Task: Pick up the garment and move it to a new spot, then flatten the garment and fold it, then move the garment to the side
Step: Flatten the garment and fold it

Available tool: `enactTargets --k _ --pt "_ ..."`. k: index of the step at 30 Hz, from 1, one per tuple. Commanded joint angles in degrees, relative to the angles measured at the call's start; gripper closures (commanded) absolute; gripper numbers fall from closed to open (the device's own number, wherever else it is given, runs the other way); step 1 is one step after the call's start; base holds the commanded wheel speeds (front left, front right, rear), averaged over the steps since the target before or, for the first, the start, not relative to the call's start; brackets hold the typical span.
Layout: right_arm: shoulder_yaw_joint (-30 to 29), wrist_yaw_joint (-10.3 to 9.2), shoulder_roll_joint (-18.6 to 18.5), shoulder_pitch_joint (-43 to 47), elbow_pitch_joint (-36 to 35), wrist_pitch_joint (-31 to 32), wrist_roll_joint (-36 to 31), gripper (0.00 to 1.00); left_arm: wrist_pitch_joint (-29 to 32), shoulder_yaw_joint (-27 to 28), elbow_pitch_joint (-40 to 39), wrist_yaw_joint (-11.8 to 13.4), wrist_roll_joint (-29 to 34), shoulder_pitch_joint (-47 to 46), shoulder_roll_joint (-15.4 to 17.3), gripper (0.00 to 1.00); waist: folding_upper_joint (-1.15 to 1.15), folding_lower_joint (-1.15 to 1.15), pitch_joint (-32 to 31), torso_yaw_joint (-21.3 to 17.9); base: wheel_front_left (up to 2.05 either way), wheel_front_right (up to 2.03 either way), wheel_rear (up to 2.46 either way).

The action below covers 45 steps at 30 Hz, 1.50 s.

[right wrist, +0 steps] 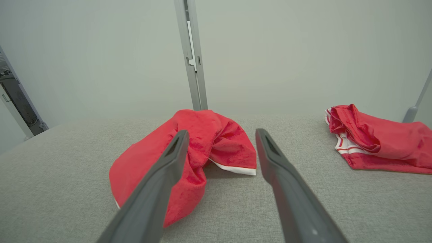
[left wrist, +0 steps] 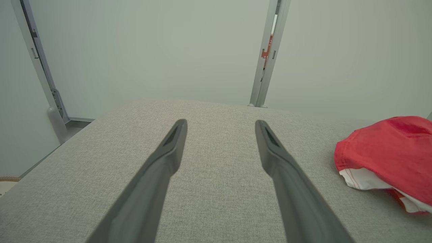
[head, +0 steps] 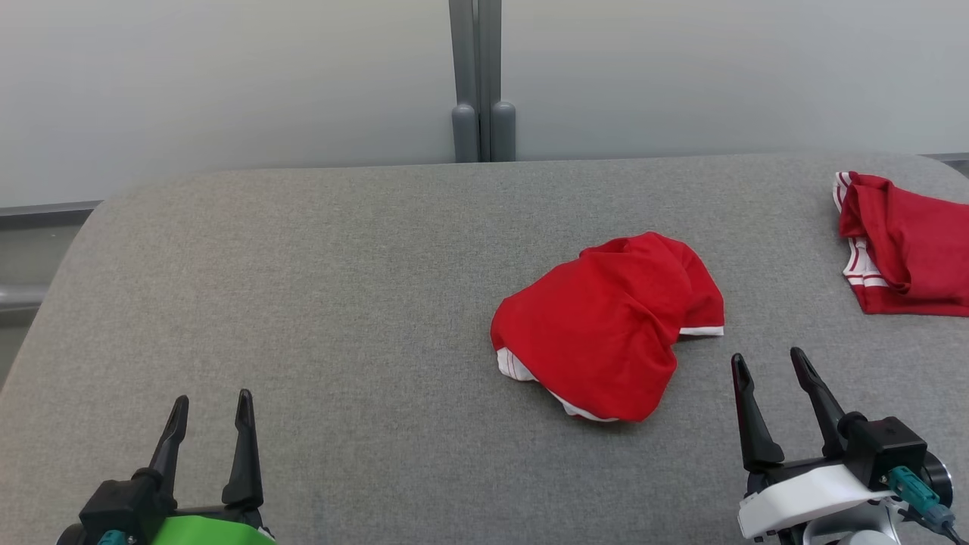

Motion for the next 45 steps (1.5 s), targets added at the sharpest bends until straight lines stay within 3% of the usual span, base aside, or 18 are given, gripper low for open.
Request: enactTargets --k 1,45 --pt "0.09 -0.12 -0.05 0.17 0.18 -0.16 0.35 0.00 -0.13 0.33 0.06 -0.33 0.99 -0.46 -0.13 0.00 0.00 0.00 0.01 0.01 0.00 0.00 0.00" --pt "-0.46 -0.12 -0.13 -0.49 0.86 -0.16 0.44 0.00 -0.13 0.91 1.04 -0.97 2.17 -1.13 -1.08 0.00 0.00 0.00 0.20 0.37 0.00 0.00 0.00"
